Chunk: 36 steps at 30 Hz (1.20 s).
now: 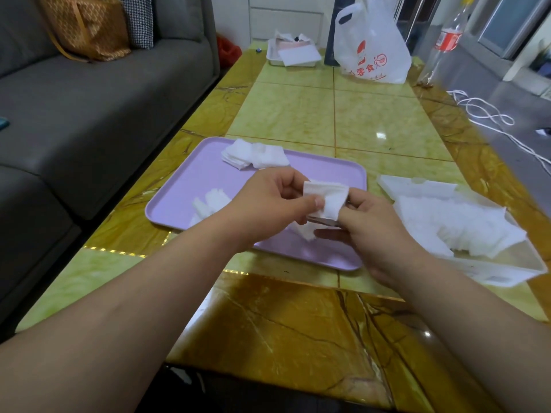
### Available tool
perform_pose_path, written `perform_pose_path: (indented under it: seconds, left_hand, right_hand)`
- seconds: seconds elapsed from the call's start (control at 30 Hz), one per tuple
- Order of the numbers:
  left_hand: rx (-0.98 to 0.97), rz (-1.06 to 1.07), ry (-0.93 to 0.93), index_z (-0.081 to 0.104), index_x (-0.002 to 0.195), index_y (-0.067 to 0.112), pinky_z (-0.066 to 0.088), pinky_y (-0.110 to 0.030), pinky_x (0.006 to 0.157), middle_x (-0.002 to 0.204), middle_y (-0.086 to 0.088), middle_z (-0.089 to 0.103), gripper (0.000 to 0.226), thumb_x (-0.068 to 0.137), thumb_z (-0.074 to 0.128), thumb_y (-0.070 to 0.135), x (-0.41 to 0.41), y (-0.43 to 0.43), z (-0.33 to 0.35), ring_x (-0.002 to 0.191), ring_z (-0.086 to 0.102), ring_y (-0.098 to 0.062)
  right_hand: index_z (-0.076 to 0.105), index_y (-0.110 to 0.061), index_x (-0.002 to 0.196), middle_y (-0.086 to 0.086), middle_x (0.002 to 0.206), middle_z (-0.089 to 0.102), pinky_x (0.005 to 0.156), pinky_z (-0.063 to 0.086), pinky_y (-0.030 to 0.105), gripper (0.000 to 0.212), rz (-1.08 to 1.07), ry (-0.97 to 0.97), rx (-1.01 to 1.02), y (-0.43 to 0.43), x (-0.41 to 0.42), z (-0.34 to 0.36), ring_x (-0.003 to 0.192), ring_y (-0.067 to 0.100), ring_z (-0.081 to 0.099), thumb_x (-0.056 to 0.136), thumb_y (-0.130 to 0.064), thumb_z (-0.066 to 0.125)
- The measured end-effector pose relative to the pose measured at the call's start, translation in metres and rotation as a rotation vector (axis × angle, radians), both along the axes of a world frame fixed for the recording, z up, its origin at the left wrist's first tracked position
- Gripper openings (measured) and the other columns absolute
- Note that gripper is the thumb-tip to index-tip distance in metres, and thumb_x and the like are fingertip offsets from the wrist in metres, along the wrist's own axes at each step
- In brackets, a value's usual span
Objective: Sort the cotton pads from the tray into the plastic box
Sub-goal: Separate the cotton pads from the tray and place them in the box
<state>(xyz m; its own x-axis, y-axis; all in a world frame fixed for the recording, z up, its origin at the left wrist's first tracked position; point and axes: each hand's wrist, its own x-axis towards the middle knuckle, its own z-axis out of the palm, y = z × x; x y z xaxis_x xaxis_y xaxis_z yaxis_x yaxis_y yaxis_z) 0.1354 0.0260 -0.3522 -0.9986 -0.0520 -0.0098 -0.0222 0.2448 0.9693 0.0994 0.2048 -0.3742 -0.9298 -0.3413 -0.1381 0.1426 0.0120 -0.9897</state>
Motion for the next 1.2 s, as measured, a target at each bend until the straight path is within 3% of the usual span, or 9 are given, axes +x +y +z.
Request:
perform_pose_path:
  seconds: [0.1,0.23,0.37,0.47,0.57,0.7,0.77,0.97,1.2]
  left_hand:
    - [-0.055,0.019,0.022,0.069,0.094,0.005,0.052,-0.025,0.066,0.080,-0.014,0.074,0.017,0.087,0.080,0.015,-0.004,-0.001,-0.005,0.066,0.064,-0.013]
    - [-0.137,0.043,0.025,0.070,0.090,0.005,0.046,-0.022,0.061,0.074,-0.002,0.065,0.019,0.085,0.082,0.019,-0.003,-0.002,-0.007,0.065,0.055,-0.009]
    - [-0.167,0.106,0.040,0.067,0.085,0.009,0.041,-0.019,0.056,0.067,0.006,0.059,0.021,0.083,0.082,0.024,-0.005,0.000,-0.010,0.058,0.050,-0.005]
    - [-0.357,0.125,0.078,0.064,0.083,0.019,0.041,-0.019,0.057,0.069,0.011,0.062,0.022,0.080,0.081,0.033,-0.007,0.002,-0.017,0.056,0.050,-0.001]
    - [-0.586,0.051,-0.005,0.064,0.105,0.029,0.052,-0.027,0.074,0.097,0.012,0.066,0.033,0.081,0.078,0.046,-0.008,-0.002,-0.021,0.081,0.062,-0.006]
    - [-0.788,-0.018,-0.120,0.055,0.137,0.028,0.053,-0.036,0.090,0.117,0.007,0.063,0.061,0.082,0.074,0.044,-0.011,-0.002,-0.026,0.104,0.063,-0.019]
    - [-0.762,-0.039,-0.184,0.054,0.136,0.032,0.053,-0.036,0.091,0.116,0.007,0.065,0.058,0.082,0.072,0.042,-0.013,0.002,-0.025,0.104,0.063,-0.019]
    - [-0.656,-0.046,-0.197,0.061,0.085,0.026,0.052,-0.032,0.068,0.082,0.008,0.066,0.008,0.079,0.066,0.025,-0.011,0.005,-0.021,0.081,0.065,-0.018]
    - [-0.111,-0.022,-0.145,0.068,0.104,0.026,0.047,-0.025,0.064,0.088,0.003,0.073,0.024,0.084,0.072,0.013,-0.004,-0.007,-0.005,0.075,0.066,-0.009]
  right_hand:
    - [0.073,-0.010,0.118,0.012,0.110,0.078,0.087,0.061,0.045,0.025,0.012,0.012,-0.002,0.000,-0.001,-0.001,0.103,0.028,0.075,0.093,-0.007,0.070]
    - [0.074,-0.007,0.115,0.018,0.111,0.076,0.086,0.062,0.045,0.021,0.005,0.010,0.016,0.001,-0.002,0.000,0.107,0.034,0.073,0.098,-0.008,0.061]
    - [0.072,-0.002,0.113,0.021,0.109,0.076,0.088,0.061,0.051,0.041,0.051,-0.011,-0.033,0.001,0.002,0.005,0.102,0.034,0.074,0.090,-0.036,0.071]
    - [0.070,-0.006,0.114,0.014,0.103,0.079,0.089,0.061,0.054,0.037,-0.014,0.068,0.048,0.000,0.005,0.001,0.098,0.029,0.076,0.083,-0.022,0.082]
    - [0.070,-0.014,0.103,0.009,0.095,0.080,0.090,0.059,0.058,0.015,-0.180,0.086,0.076,0.003,0.000,-0.006,0.093,0.030,0.077,0.090,-0.012,0.076]
    - [0.067,-0.023,0.099,0.002,0.096,0.078,0.089,0.060,0.055,0.013,-0.290,0.116,0.119,0.007,-0.005,-0.009,0.092,0.027,0.076,0.089,-0.024,0.075]
    - [0.065,-0.024,0.097,0.002,0.097,0.075,0.088,0.060,0.052,0.014,-0.311,0.138,0.150,0.007,-0.005,-0.011,0.093,0.027,0.074,0.088,-0.028,0.075]
    - [0.064,-0.021,0.100,0.004,0.100,0.074,0.080,0.062,0.043,0.015,-0.326,0.119,0.128,0.006,-0.007,-0.012,0.091,0.025,0.074,0.089,-0.025,0.074]
    - [0.063,-0.022,0.103,0.006,0.106,0.074,0.088,0.061,0.052,0.016,-0.317,0.083,0.129,0.009,-0.011,-0.016,0.091,0.024,0.075,0.091,-0.023,0.074]
